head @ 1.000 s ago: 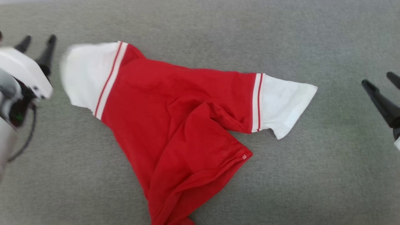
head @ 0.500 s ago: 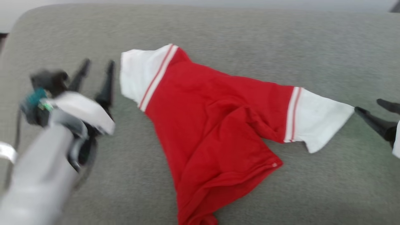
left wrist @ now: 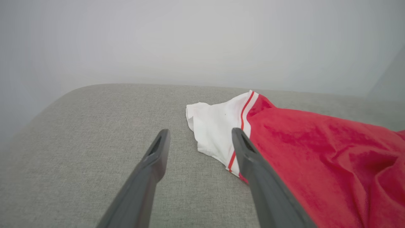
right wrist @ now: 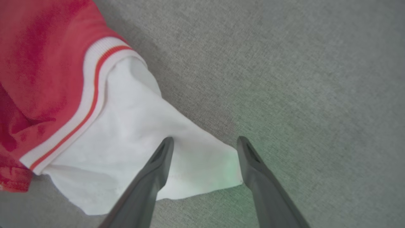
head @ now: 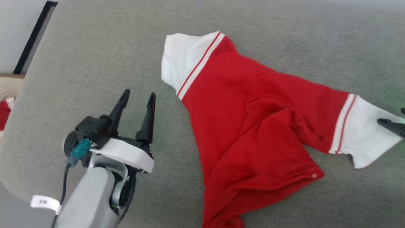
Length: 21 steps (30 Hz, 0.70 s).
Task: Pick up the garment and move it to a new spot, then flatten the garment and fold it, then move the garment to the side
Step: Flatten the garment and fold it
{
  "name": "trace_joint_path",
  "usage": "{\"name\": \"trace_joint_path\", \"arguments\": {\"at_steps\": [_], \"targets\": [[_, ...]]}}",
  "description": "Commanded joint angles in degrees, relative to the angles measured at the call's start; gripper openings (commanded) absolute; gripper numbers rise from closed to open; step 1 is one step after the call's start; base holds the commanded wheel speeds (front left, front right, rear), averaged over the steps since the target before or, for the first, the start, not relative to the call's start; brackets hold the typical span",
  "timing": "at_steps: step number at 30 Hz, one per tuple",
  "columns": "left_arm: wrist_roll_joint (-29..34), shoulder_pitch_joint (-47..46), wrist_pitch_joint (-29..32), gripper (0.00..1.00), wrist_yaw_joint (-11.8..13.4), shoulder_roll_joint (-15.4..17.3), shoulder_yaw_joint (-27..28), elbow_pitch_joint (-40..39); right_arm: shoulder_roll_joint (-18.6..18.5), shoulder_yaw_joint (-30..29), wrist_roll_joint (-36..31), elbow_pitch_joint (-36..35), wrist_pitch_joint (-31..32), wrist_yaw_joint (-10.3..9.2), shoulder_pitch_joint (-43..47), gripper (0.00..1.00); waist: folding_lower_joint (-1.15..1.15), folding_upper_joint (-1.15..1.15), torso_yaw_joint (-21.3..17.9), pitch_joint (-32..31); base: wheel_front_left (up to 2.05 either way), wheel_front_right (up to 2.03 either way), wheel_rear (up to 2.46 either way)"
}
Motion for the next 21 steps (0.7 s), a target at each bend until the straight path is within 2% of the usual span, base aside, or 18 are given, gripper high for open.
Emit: {"name": "trace_joint_path", "arguments": {"at_steps": [1, 10, 11, 12, 13, 14, 15, 17, 21], "targets": [[0.7, 0.9, -0.3, 1.00, -0.3, -0.8, 0.7, -0.4, -0.1, 0.7, 0.2, 0.6, 0.5, -0.04, -0.8, 1.00, 0.00, 0.00, 1.1, 1.0, 0.00, 0.00, 0.00], [4.9, 3.6, -0.3, 1.00, -3.5, -5.5, 5.9, -1.3, -0.4, 9.2, 2.1, 3.7, 5.7, -0.02, -1.7, 1.00, 0.00, 0.00, 3.1, 2.5, 0.00, 0.00, 0.00], [5.3, 3.7, -0.3, 1.00, -3.8, -5.8, 6.3, -1.4, -0.3, 9.9, 2.5, 4.0, 6.2, -0.02, -1.7, 0.96, 0.00, 0.00, 3.2, 2.6, 0.00, 0.00, 0.00], [5.5, 3.9, -0.3, 1.00, -4.2, -6.1, 6.8, -1.4, -0.3, 10.4, 2.8, 4.2, 6.7, -0.02, -1.6, 0.66, 0.00, 0.00, 3.2, 2.7, 0.00, 0.00, 0.00], [5.6, 3.9, -0.3, 1.00, -4.4, -6.3, 7.3, -1.3, -0.4, 10.9, 2.9, 4.1, 6.9, -0.02, -1.7, 0.41, 0.00, 0.00, 3.2, 2.7, 0.00, 0.00, 0.00], [5.9, 3.9, -0.3, 1.00, -4.7, -6.4, 7.7, -1.3, -0.5, 11.0, 2.9, 4.0, 6.3, -0.02, -2.0, 0.11, 0.00, 0.00, 3.1, 2.8, 0.00, 0.00, 0.00], [6.2, 3.8, -0.3, 1.00, -5.0, -6.5, 8.2, -1.3, -0.4, 11.2, 2.9, 3.9, 5.9, -0.02, -2.3, 0.00, 0.00, 0.00, 2.9, 2.8, 0.00, 0.00, 0.00], [6.6, 3.4, -0.3, 1.00, -5.6, -6.4, 8.7, -1.2, -0.3, 11.3, 3.2, 3.6, 4.9, -0.03, -2.9, 0.00, 0.00, 0.00, 2.5, 2.8, 0.00, 0.00, 0.00], [8.2, 0.8, -0.3, 1.00, -6.6, -4.0, 8.1, -0.6, 0.1, 11.3, 3.3, 2.4, 2.2, -0.03, -4.5, 0.00, 0.00, 0.00, 0.9, 2.9, 0.00, 0.00, 0.00]]}}
